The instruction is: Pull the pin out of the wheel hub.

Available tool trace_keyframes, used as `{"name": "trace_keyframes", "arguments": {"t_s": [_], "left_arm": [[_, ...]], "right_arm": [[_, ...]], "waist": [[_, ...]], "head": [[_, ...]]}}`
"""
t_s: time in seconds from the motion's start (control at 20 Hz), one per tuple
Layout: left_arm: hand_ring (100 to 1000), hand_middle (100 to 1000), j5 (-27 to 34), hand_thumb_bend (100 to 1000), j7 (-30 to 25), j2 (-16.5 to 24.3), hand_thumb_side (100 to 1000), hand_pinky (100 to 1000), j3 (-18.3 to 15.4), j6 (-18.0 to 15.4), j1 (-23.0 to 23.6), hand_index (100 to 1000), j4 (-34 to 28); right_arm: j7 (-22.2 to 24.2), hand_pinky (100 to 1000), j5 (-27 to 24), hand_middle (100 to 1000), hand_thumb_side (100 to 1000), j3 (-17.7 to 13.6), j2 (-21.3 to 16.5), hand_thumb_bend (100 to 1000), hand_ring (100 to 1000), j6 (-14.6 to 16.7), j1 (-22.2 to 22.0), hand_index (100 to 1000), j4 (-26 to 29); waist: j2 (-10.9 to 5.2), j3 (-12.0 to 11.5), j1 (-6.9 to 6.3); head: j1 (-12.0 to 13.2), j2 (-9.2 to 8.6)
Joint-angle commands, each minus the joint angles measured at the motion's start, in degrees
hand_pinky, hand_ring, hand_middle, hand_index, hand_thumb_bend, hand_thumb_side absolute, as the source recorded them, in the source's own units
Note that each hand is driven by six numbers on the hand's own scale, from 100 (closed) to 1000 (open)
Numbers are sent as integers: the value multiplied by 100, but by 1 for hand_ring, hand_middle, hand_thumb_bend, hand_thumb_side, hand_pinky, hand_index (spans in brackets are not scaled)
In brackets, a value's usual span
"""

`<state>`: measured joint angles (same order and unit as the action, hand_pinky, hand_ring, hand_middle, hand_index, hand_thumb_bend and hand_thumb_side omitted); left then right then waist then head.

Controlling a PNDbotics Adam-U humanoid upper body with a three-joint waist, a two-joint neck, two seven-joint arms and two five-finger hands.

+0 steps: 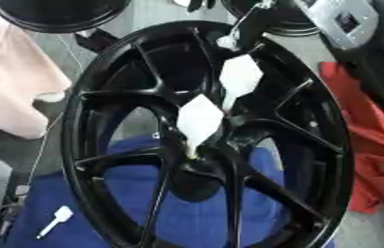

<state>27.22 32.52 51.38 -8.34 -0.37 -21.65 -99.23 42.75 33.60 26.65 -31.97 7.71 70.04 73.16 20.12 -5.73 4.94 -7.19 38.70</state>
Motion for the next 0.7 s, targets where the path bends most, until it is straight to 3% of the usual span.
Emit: {"name": "trace_keyframes", "arguments": {"t_s": [0.05,0.3,0.4,0.5,0.7], "left_arm": [[631,571,5,143,-7,118,748,709,-46,-5,-31,810,-40],[631,571,10,140,-1,109,753,709,-59,-4,7,810,-13],[631,572,16,138,6,110,755,710,-68,-6,24,810,-1],[631,572,22,137,7,116,757,710,-74,-10,40,810,4],[631,572,28,135,8,136,761,710,-92,-17,66,810,9]], "right_arm": [[-32,892,-49,868,303,-113,-94,144,860,37,78,907,-20],[-24,887,-350,872,289,-229,-264,112,855,-27,-20,904,131],[23,886,-635,881,241,-310,-398,114,859,-88,-60,911,286],[188,883,-1060,885,115,-373,-575,155,859,-132,-123,912,510],[773,886,-1981,886,100,-455,-1102,298,861,-170,-352,919,1343]], "waist": [[-94,-9,-33],[-89,12,-27],[-89,27,-25],[-87,48,-20],[-77,77,2]], "head": [[11,4],[70,17],[94,24],[117,30],[165,9]]}}
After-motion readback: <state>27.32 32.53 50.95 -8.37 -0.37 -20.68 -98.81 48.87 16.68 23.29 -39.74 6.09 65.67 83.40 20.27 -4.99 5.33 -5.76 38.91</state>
